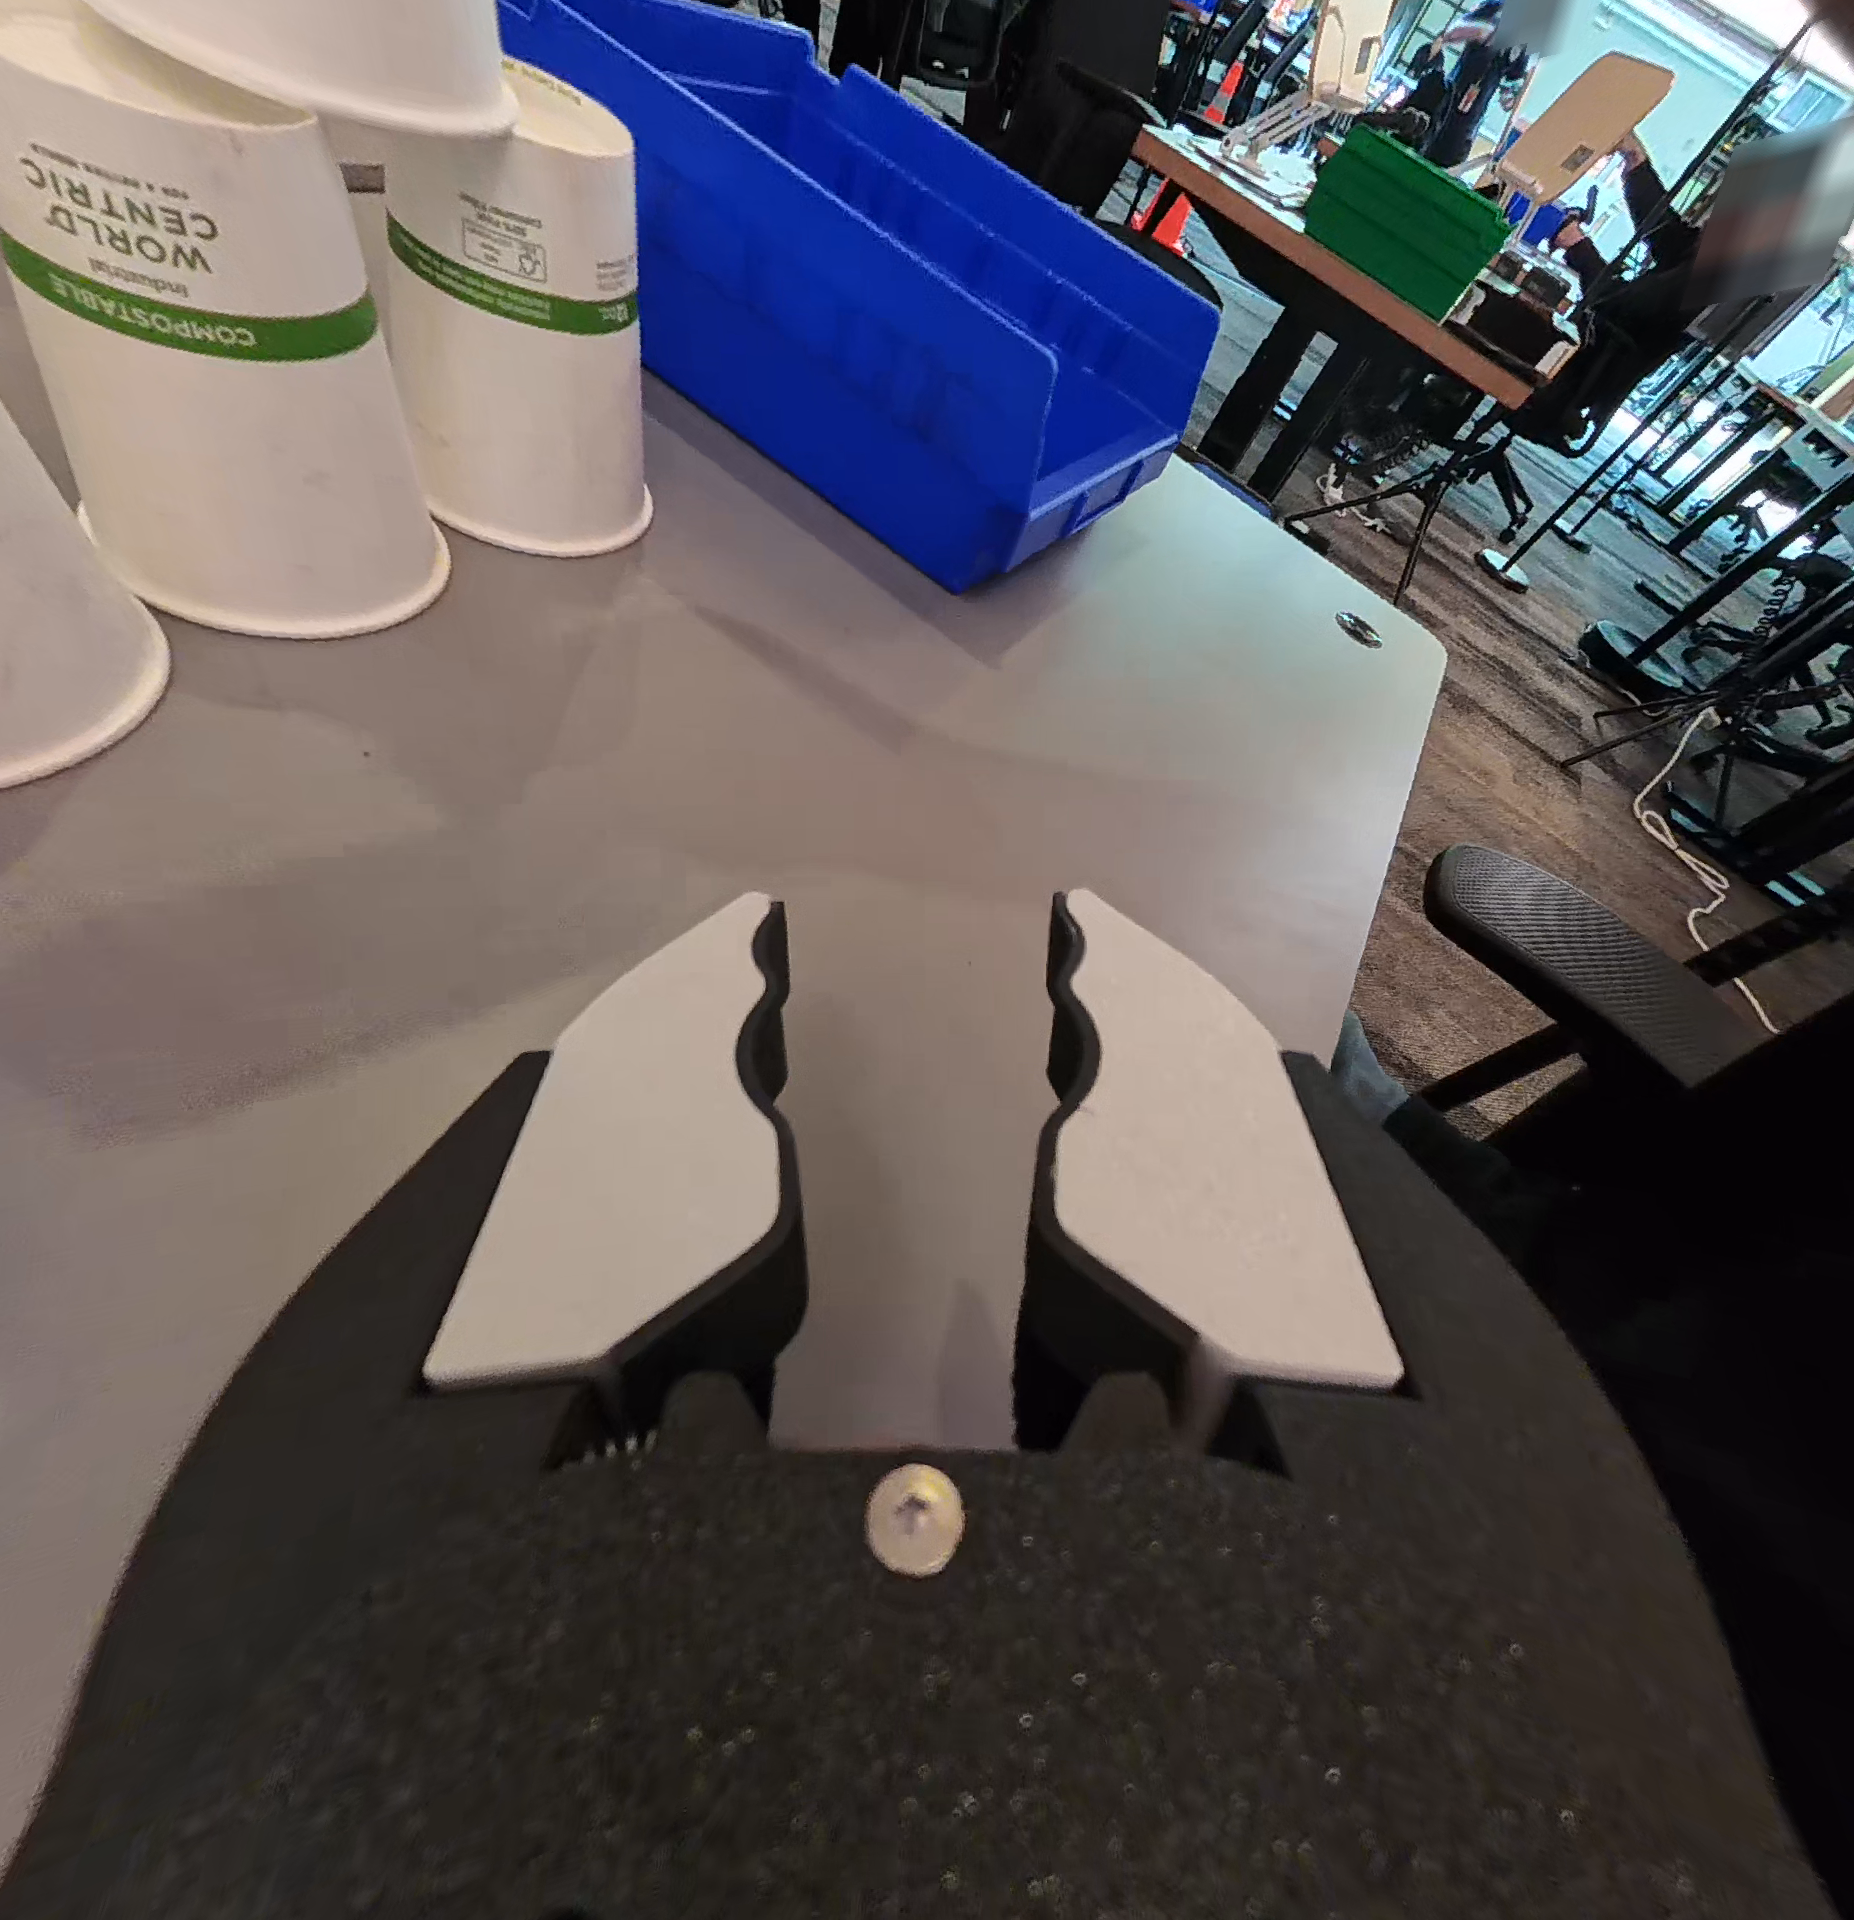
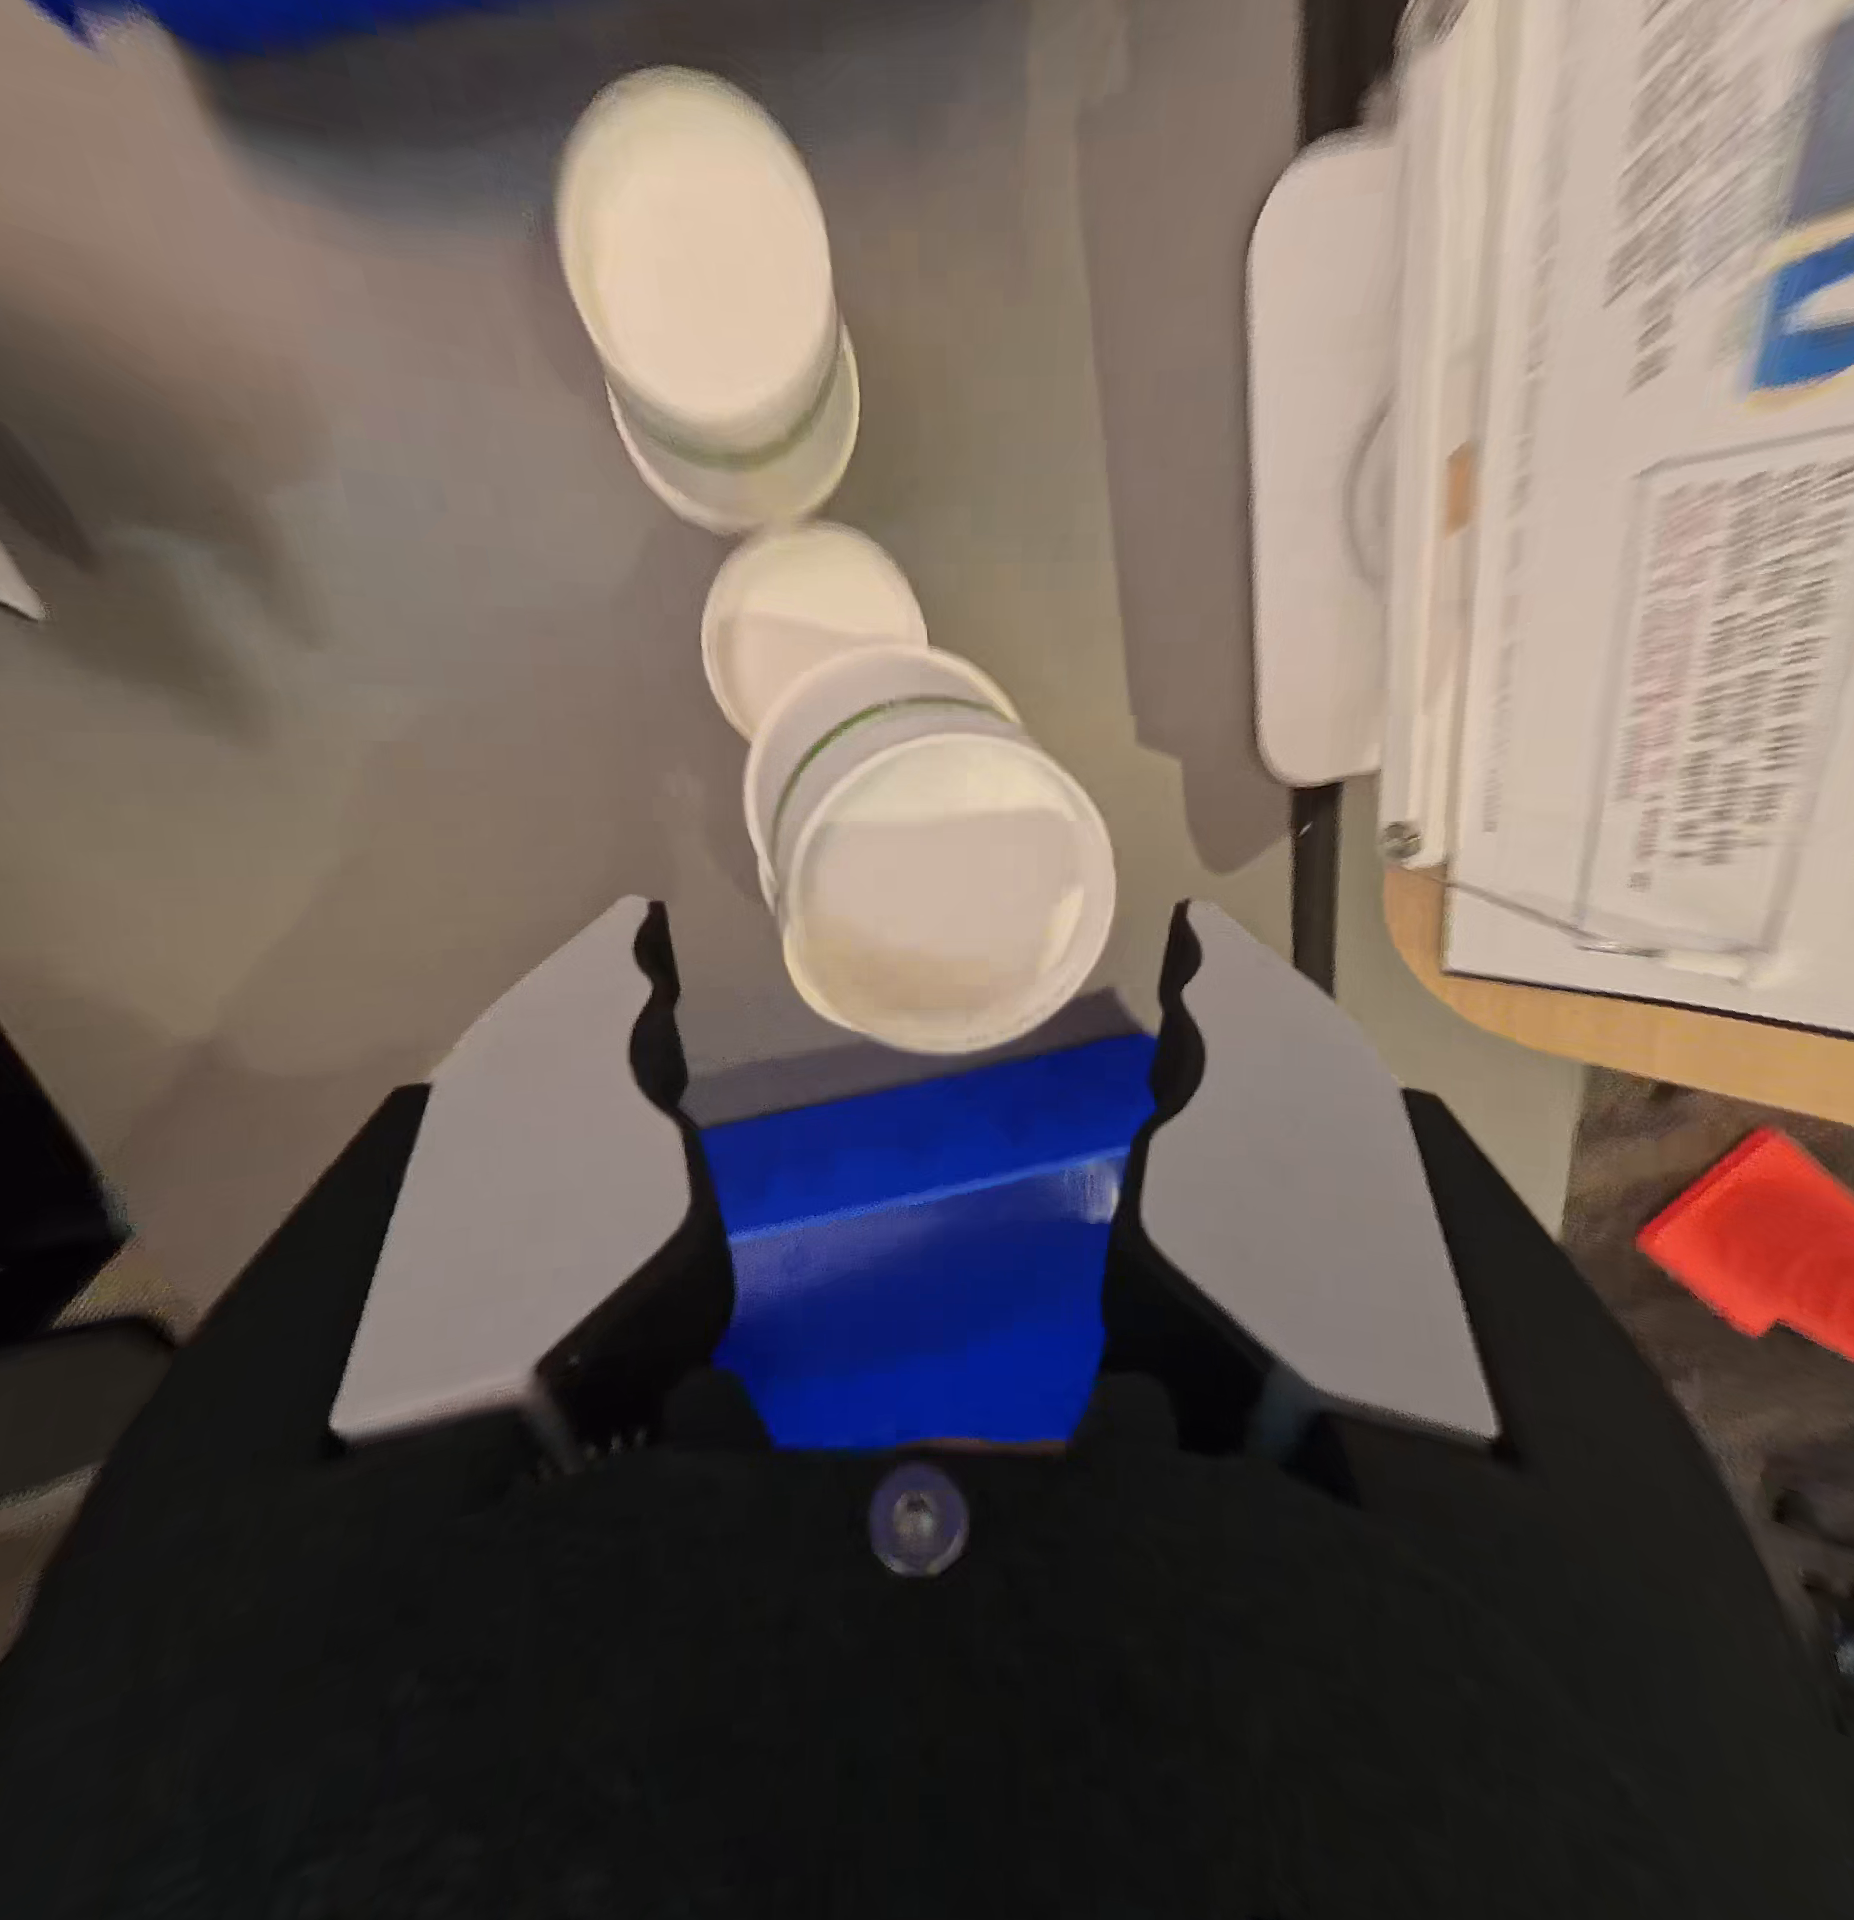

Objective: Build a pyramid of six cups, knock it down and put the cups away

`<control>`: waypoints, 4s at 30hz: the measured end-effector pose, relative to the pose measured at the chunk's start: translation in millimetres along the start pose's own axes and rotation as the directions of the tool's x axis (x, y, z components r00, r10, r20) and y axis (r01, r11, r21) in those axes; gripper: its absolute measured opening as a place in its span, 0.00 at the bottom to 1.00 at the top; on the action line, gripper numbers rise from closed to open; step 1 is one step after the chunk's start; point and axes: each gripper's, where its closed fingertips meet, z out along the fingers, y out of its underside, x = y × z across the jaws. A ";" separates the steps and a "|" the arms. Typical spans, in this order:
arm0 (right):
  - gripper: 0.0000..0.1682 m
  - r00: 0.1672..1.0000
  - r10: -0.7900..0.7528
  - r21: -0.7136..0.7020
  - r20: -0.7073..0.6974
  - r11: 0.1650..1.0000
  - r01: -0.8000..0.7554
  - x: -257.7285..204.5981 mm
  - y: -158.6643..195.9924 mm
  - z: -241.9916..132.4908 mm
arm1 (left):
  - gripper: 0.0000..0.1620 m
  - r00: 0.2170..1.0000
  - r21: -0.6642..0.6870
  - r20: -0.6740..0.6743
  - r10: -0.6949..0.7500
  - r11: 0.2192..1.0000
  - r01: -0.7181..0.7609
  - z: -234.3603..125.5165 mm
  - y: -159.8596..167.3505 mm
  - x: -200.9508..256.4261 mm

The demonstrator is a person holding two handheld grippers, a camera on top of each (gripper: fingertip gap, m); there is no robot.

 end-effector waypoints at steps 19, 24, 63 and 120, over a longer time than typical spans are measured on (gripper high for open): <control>0.42 0.969 0.226 0.907 0.096 0.380 -0.178 -256.4 53.9 55.2 | 0.23 0.841 -0.442 0.141 0.522 0.794 -0.418 -111.9 -83.0 -126.6; 0.41 0.955 0.253 0.880 0.156 0.403 -0.251 -252.8 62.8 73.9 | 0.17 0.757 -0.647 0.193 0.624 0.661 -0.380 -133.9 -98.9 -206.7; 0.38 0.878 0.354 0.871 0.322 0.252 -0.421 -221.9 76.5 63.1 | 0.02 0.756 -0.533 0.272 0.596 0.747 -0.398 -134.6 -155.2 -206.0; 0.50 0.829 0.464 0.891 0.312 0.158 -0.425 -185.7 62.7 47.5 | 0.52 0.760 -0.032 0.569 0.313 0.932 -0.360 26.9 -206.6 -129.8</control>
